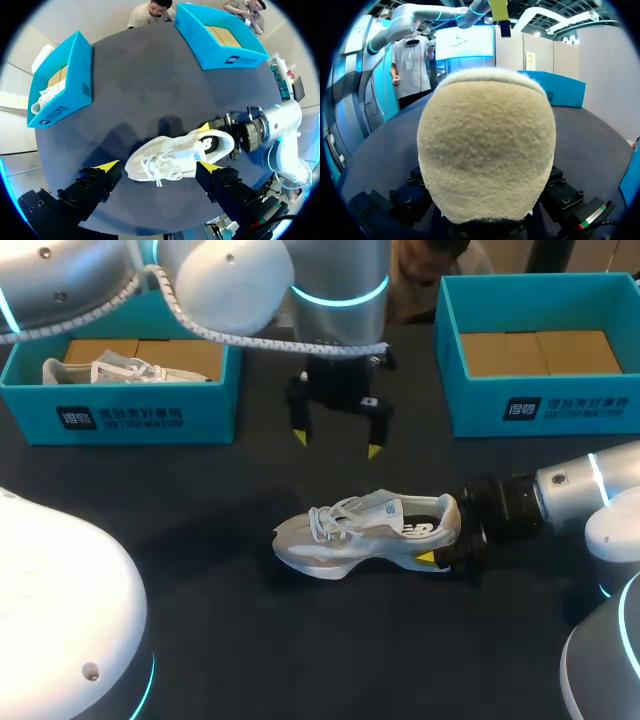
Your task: Take the shoe out of the shoebox, open the shoe tongue, remove and reinsert the insole, then place the shoe into the shoebox
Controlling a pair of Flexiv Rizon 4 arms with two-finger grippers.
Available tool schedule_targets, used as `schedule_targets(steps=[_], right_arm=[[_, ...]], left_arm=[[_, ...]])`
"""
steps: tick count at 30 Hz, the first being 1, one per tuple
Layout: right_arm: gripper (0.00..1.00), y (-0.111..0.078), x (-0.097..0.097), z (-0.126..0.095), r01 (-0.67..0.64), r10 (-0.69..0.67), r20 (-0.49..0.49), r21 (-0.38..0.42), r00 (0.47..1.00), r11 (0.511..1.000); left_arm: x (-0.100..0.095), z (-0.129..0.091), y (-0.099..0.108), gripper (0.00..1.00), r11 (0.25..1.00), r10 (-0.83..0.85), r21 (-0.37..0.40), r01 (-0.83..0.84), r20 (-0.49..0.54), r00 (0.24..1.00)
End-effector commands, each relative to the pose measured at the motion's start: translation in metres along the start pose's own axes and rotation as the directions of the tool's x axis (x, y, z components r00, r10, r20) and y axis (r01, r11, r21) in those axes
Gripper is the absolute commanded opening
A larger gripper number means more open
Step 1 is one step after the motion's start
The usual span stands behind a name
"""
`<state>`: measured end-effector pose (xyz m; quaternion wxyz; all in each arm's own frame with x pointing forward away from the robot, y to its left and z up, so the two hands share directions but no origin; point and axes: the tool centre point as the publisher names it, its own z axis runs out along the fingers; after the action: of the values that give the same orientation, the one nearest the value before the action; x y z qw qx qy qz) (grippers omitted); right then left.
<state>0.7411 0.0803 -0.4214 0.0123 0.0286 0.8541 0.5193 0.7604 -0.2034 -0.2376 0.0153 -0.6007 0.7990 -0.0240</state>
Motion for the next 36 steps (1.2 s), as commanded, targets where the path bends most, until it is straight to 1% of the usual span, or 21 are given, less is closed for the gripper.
schedule_targets(steps=[1,7,15,18,26,36], right_arm=[[0.00,0.000,0.001,0.002,0.000,0.000,0.002,0.002,1.000,1.000],[0.00,0.000,0.001,0.002,0.000,0.000,0.002,0.002,1.000,1.000],[0.00,0.000,0.001,0.002,0.000,0.000,0.002,0.002,1.000,1.000],[0.00,0.000,0.001,0.002,0.000,0.000,0.002,0.002,1.000,1.000],[0.00,0.000,0.001,0.002,0.000,0.000,0.002,0.002,1.000,1.000],[0.00,0.000,0.001,0.002,0.000,0.000,0.002,0.002,1.000,1.000]], left_arm=[[0.017,0.014,-0.001,1.00,1.000,0.002,-0.001,-0.002,0.008,1.000],[0.029,0.031,0.003,1.00,0.994,-0.109,0.033,0.108,0.032,0.994],[0.046,0.049,0.004,1.00,0.981,-0.192,-0.004,0.193,0.029,0.981],[0.054,0.053,0.009,1.00,0.977,-0.211,-0.032,0.212,0.040,0.977],[0.069,0.065,0.022,1.00,0.976,-0.212,-0.039,0.214,0.061,0.975],[0.075,0.085,0.021,1.00,0.974,-0.216,-0.052,0.222,0.103,0.971]])
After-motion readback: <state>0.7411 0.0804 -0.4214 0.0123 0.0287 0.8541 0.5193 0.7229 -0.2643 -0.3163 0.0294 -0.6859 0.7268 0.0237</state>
